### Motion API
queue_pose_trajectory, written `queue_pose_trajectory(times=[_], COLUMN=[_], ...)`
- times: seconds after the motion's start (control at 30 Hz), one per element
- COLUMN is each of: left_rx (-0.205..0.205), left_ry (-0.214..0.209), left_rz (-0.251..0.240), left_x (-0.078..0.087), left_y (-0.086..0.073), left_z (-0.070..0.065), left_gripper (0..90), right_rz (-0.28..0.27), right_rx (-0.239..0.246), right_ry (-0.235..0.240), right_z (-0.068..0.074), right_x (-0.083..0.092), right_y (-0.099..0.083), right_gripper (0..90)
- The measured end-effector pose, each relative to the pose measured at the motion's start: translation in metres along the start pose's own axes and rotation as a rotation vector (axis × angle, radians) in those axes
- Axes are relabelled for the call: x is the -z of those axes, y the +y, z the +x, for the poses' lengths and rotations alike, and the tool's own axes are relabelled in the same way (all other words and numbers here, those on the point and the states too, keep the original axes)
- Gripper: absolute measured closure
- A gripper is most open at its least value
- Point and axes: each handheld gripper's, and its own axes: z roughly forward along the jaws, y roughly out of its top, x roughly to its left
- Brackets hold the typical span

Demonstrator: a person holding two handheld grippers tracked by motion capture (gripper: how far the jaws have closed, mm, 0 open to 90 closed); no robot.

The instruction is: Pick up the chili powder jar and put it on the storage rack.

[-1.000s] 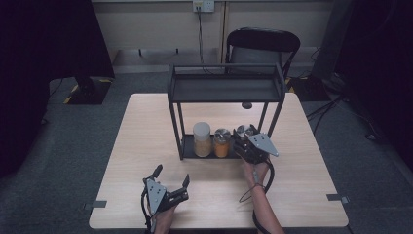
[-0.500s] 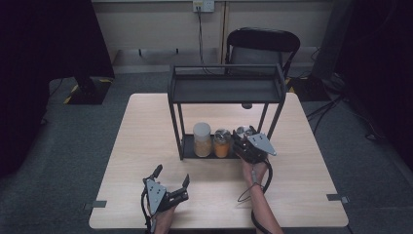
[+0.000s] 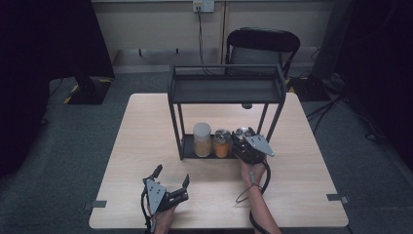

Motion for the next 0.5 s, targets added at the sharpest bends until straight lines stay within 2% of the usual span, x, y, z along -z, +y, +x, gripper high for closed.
queue_pose_trajectory(times=[0.5], left_rx=[-0.001], left_ry=[0.001], left_rz=[0.001], left_x=[-0.0001], left_y=[0.0002], left_z=[-0.0002], left_gripper=[2.2], right_rz=[-0.010], right_rx=[0.002], right_ry=[-0.002], right_z=[-0.0006], right_x=[0.0019], right_y=[-0.0043], right_gripper=[34.8])
